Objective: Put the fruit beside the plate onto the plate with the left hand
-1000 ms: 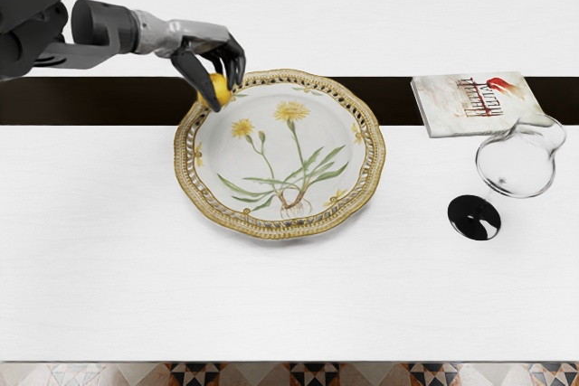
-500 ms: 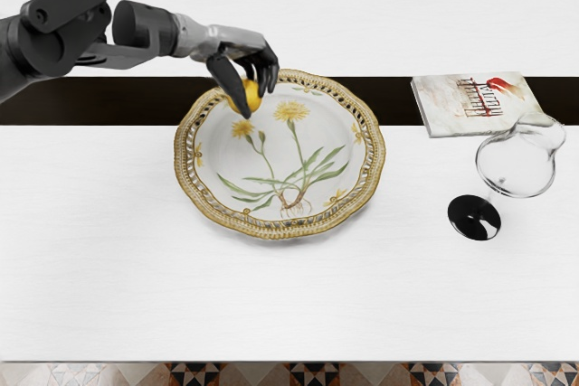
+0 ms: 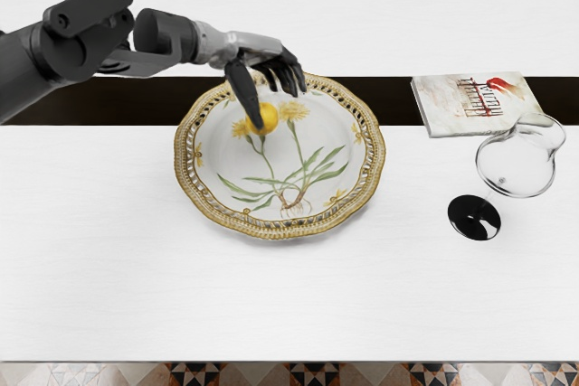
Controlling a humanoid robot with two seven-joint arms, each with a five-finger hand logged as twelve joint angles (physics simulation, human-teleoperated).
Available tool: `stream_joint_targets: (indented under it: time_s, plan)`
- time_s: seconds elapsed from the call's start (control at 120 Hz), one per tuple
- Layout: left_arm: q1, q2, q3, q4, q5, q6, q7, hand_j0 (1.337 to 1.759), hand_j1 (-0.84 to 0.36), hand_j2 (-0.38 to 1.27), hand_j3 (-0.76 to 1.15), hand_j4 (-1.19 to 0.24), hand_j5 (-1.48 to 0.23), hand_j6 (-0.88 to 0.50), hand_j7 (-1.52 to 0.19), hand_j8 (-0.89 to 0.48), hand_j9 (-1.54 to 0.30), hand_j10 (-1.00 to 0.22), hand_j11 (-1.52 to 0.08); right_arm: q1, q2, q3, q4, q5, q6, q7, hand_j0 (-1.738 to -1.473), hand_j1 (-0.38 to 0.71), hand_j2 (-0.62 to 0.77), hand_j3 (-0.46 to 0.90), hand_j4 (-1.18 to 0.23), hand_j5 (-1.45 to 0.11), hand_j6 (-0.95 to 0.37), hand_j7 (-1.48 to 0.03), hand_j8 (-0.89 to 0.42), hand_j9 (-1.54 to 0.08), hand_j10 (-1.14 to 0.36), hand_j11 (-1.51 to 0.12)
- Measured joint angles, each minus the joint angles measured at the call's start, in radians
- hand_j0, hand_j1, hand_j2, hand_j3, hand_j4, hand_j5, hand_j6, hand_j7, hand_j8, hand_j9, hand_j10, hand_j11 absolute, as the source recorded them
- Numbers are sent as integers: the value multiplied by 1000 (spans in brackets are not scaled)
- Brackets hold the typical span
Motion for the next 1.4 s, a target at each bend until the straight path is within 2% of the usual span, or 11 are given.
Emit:
stream_joint_targets:
  time_s: [0.167, 0.342, 0.508, 0.725, 0.833, 1.033, 1.083, 1.167, 1.225, 1.3, 1.4]
  plan:
    - [3, 18, -1, -10, -37, 6, 7, 1657, 187, 73, 0, -188, -242, -186, -243, -132, -244, -137, -246, 0, 0, 0, 0, 0, 0, 0, -1658, -317, -5, 0, -27, -35, -27, -35, -27, -35, -27, -35]
    - [36, 154, 4, -112, -133, -13, 18, 1658, 281, 32, 0, -81, -103, -81, -103, -58, -104, -59, -105, 1, 0, 0, 0, 0, 1, 1, -1658, -317, -5, 0, -27, -34, -27, -34, -27, -34, -27, -34]
    - [57, 258, 9, -152, -309, -18, 60, 1658, 318, 15, 0, -39, -48, -39, -48, -29, -48, -29, -48, 5, 0, 0, 1, 0, 2, 1, -1658, -317, -5, 0, -27, -35, -27, -35, -27, -35, -27, -35]
    - [106, 415, 27, -286, -480, -19, 74, 1658, 326, 8, 0, -25, -30, -25, -30, -22, -30, -21, -30, 7, 0, 0, 1, 0, 2, 1, -1658, -317, -5, 0, -26, -34, -26, -34, -26, -34, -26, -34]
    - [161, 473, 26, -312, -548, -19, 75, 1658, 329, 6, 0, -21, -25, -21, -25, -19, -25, -19, -25, 8, 0, 0, 1, 0, 2, 1, -1658, -317, -5, 0, -27, -34, -27, -34, -26, -34, -26, -34]
    - [198, 579, 23, -334, -596, -19, 92, 1658, 336, 5, 0, -14, -17, -14, -17, -13, -17, -13, -17, 8, 0, 0, 1, 0, 2, 1, -1658, -317, -5, 0, -27, -35, -27, -35, -27, -35, -27, -35]
    - [216, 599, 21, -332, -624, -19, 123, 1658, 339, 4, 0, -12, -13, -12, -13, -11, -13, -10, -13, 8, 0, 0, 1, 0, 2, 1, -1658, -317, -5, 0, -27, -35, -27, -35, -27, -35, -27, -35]
    - [238, 624, 19, -330, -702, -19, 236, 1658, 343, 3, 0, -8, -9, -8, -9, -7, -9, -7, -9, 9, 0, 0, 2, 0, 2, 1, -1658, -317, -5, 0, -27, -35, -27, -35, -27, -35, -27, -35]
    - [243, 642, 18, -329, -739, -19, 291, 1658, 344, 2, 0, -6, -7, -6, -7, -6, -7, -5, -6, 9, 0, 0, 2, 0, 3, 1, -1658, -317, -5, 0, -27, -34, -27, -34, -27, -34, -26, -34]
    - [243, 666, 16, -330, -764, -19, 329, 1658, 346, 2, 0, -4, -5, -5, -5, -4, -4, -4, -4, 9, 0, 0, 2, 0, 4, 1, -1658, -317, -5, 0, -27, -35, -27, -35, -27, -35, -27, -35]
    - [251, 690, 14, -331, -779, -19, 352, 1658, 348, 2, 0, -2, -3, -2, -3, -2, -3, -2, -3, 9, 0, 0, 4, 0, 5, 1, -1658, -317, -5, 0, -27, -35, -27, -35, -27, -35, -27, -35]
